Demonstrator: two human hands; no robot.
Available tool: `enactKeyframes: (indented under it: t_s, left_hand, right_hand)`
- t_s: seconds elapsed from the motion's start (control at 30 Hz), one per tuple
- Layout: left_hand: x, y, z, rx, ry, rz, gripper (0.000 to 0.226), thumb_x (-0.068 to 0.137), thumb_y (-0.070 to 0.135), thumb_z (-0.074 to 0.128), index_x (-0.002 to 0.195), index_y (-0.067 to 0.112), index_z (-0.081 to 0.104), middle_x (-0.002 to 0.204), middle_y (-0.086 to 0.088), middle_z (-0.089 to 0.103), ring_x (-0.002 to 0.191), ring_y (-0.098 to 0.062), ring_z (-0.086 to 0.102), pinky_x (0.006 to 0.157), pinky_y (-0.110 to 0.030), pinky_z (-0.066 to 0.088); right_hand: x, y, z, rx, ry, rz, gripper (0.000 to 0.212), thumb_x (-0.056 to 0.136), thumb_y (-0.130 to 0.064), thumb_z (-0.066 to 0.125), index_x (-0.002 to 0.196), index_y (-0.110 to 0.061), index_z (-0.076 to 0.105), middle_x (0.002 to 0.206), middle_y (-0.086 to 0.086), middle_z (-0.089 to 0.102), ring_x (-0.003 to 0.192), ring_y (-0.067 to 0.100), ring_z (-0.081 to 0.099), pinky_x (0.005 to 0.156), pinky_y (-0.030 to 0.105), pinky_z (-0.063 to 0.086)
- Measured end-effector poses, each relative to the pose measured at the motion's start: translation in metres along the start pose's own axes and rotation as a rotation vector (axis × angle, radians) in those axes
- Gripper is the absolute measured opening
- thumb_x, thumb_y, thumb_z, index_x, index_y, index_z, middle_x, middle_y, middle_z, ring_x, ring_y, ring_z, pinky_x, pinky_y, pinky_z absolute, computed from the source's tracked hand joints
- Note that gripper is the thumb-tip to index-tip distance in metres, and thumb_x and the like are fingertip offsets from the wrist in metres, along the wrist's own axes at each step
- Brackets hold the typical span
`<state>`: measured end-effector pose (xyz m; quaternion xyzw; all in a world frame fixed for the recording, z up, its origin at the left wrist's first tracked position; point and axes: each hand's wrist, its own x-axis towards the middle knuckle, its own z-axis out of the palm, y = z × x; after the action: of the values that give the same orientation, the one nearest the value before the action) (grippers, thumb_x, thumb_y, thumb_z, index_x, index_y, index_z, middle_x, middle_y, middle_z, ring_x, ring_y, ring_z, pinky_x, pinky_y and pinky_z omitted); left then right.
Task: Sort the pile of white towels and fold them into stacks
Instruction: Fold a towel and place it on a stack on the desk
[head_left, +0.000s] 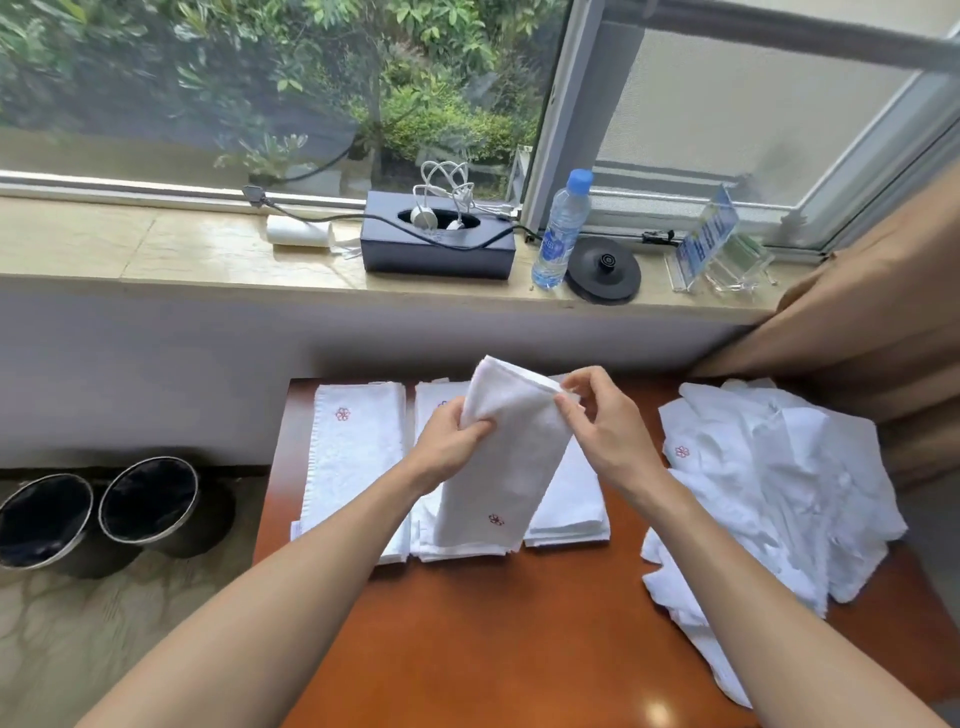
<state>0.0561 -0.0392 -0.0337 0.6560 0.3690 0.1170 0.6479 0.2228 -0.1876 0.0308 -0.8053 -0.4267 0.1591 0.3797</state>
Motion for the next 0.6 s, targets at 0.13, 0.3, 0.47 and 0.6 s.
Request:
enactKeyframes:
  t_s: [0.13, 0.3, 0.47, 0.6]
  left_hand:
    - [0.012, 0.030, 0.037, 0.233, -0.197, 0.250, 0.018, 0.093, 0.005, 0.061, 0.104, 0.018, 0.067, 0.103, -0.004, 0.071, 0.095, -0.015, 0.066, 0.086, -0.034, 0.052]
    - [0.015, 0.050, 0.085, 0.424, -0.308, 0.304, 0.024, 0.093, 0.008, 0.054, 0.088, 0.030, 0.062, 0.086, 0.007, 0.064, 0.082, -0.011, 0.058, 0.075, -0.031, 0.047]
    - [0.025, 0.022, 0.082, 0.559, -0.321, 0.178, 0.015, 0.090, 0.028, 0.064, 0.093, 0.014, 0.067, 0.092, -0.006, 0.071, 0.090, -0.027, 0.066, 0.077, -0.042, 0.052]
    - [0.048, -0.008, 0.073, 0.677, -0.202, 0.069, 0.019, 0.094, 0.034, 0.069, 0.081, 0.020, 0.068, 0.081, -0.001, 0.070, 0.080, -0.025, 0.067, 0.068, -0.038, 0.051]
  right_hand:
    - [-0.004, 0.028, -0.033, -0.325, -0.039, -0.115, 0.058, 0.088, -0.019, 0.071, 0.143, -0.025, 0.055, 0.142, -0.001, 0.044, 0.135, 0.020, 0.034, 0.117, 0.039, 0.035]
    - [0.008, 0.039, -0.046, -0.368, -0.190, -0.233, 0.030, 0.091, -0.015, 0.073, 0.121, -0.014, 0.069, 0.123, 0.005, 0.068, 0.118, 0.031, 0.061, 0.102, 0.041, 0.043]
    - [0.007, 0.065, -0.049, -0.176, -0.166, -0.081, 0.009, 0.100, -0.011, 0.055, 0.100, -0.019, 0.059, 0.099, -0.007, 0.063, 0.091, 0.016, 0.059, 0.080, 0.035, 0.048]
    - [0.002, 0.111, -0.046, -0.046, -0.052, 0.101, 0.010, 0.101, -0.011, 0.055, 0.097, -0.019, 0.058, 0.096, -0.007, 0.063, 0.087, 0.008, 0.057, 0.073, 0.020, 0.042]
